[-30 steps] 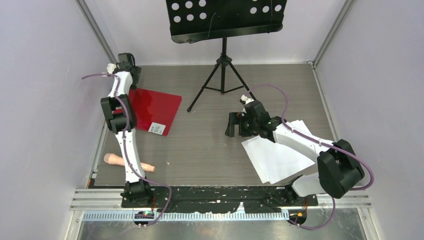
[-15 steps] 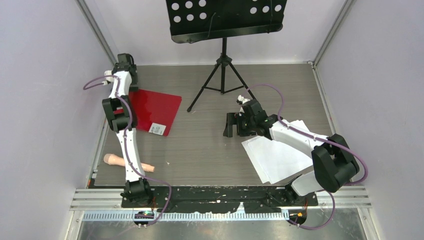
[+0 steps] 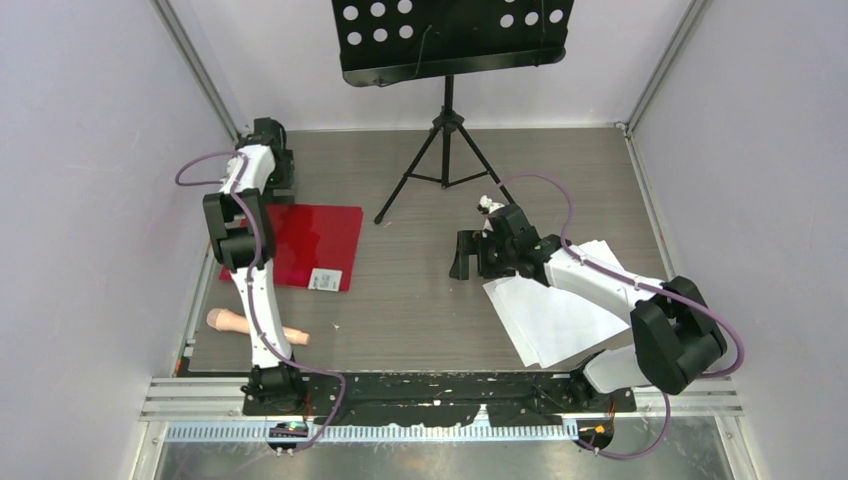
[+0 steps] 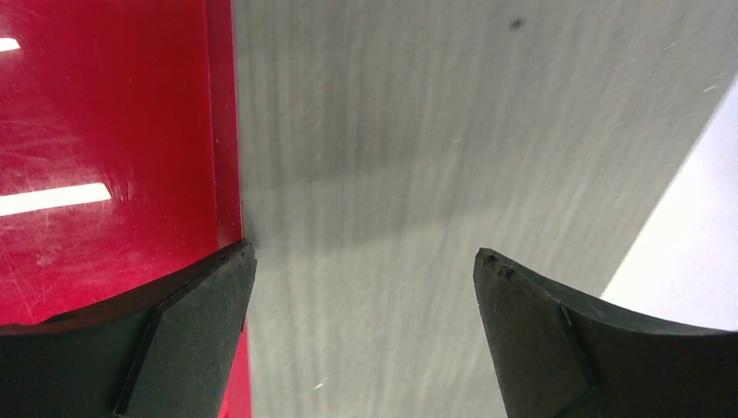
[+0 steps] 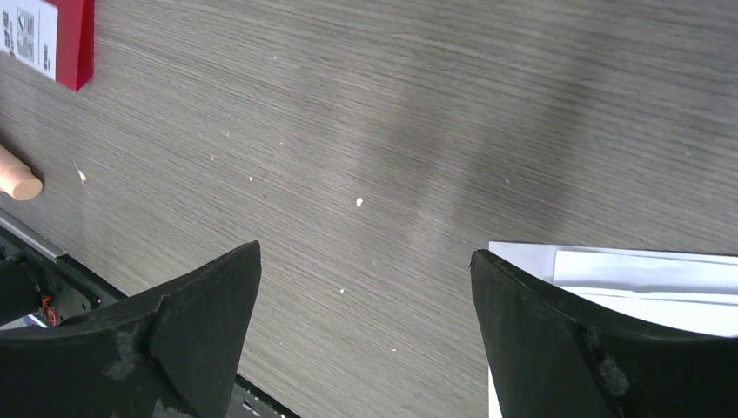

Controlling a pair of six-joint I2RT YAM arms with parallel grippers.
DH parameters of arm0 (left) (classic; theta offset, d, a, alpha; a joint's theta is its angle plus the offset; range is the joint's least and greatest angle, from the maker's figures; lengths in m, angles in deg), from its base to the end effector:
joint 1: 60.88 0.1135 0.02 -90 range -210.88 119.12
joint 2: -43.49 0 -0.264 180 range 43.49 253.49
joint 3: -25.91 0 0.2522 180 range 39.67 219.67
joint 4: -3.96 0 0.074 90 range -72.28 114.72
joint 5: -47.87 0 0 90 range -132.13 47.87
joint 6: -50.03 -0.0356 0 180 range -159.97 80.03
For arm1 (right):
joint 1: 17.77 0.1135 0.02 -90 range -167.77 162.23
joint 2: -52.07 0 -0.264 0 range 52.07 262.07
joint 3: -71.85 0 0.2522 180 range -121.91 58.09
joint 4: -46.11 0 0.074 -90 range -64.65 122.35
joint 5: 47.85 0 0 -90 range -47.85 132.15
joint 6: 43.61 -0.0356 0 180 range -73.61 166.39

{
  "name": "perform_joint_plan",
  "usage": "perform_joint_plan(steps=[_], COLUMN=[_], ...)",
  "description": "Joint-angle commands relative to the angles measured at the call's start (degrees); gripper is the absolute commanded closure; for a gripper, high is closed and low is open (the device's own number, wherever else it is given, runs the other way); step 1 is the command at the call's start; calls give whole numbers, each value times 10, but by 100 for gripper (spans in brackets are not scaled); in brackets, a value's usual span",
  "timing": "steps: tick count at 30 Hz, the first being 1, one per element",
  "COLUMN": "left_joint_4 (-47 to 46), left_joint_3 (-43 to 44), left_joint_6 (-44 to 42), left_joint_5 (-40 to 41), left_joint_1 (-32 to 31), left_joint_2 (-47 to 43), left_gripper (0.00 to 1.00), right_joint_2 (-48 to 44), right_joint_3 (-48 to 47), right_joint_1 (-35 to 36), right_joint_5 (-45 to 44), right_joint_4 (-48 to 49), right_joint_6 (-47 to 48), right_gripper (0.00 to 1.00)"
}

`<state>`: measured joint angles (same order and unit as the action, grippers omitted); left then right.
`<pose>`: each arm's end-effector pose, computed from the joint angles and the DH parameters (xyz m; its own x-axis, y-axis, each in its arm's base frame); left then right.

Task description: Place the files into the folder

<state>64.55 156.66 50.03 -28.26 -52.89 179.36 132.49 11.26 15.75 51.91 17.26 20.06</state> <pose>0.4992 0.0787 0.1759 0.2326 -0.9477 -0.2185 -0.9026 -0.1267 -0.4114 0.2345 0.1626 0.2063 -0.8440 -0.0347 -0.5353 -0.2937 0.8649 0.4070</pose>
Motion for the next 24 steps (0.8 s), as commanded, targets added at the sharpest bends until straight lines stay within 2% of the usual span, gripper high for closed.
perform_joint_plan(steps=[1, 6, 9, 11, 13, 15, 20, 24], left_joint_4=[59, 107, 109, 88, 7, -20, 60, 73], left_joint_3=[-55, -87, -139, -198, -271, -311, -234, -221], left_joint_6=[-16, -49, -59, -55, -79, -67, -149, -198], left_joint_5=[-1, -22, -38, -44, -61, -61, -25, 36], left_joint_1=[-15, -38, -60, -74, -93, -112, -133, -90], left_joint_2=[-60, -86, -115, -145, -187, -224, -235, -289], left_gripper=[0, 1, 0, 1, 0, 0, 0, 0], right_joint_2=[-23, -36, -50, -62, -75, -90, -130, -153], right_joint_3=[11, 30, 41, 52, 62, 74, 101, 104], right_joint_1=[-2, -2, -1, -1, -1, 1, 5, 4], right_joint_5=[-2, -8, -11, -14, -16, -20, -25, -27], right_joint_4=[4, 12, 14, 17, 20, 20, 16, 6], right_joint_6=[-11, -22, -31, -36, -42, -47, -56, -52], right_gripper=[5, 5, 4, 4, 5, 4, 4, 5])
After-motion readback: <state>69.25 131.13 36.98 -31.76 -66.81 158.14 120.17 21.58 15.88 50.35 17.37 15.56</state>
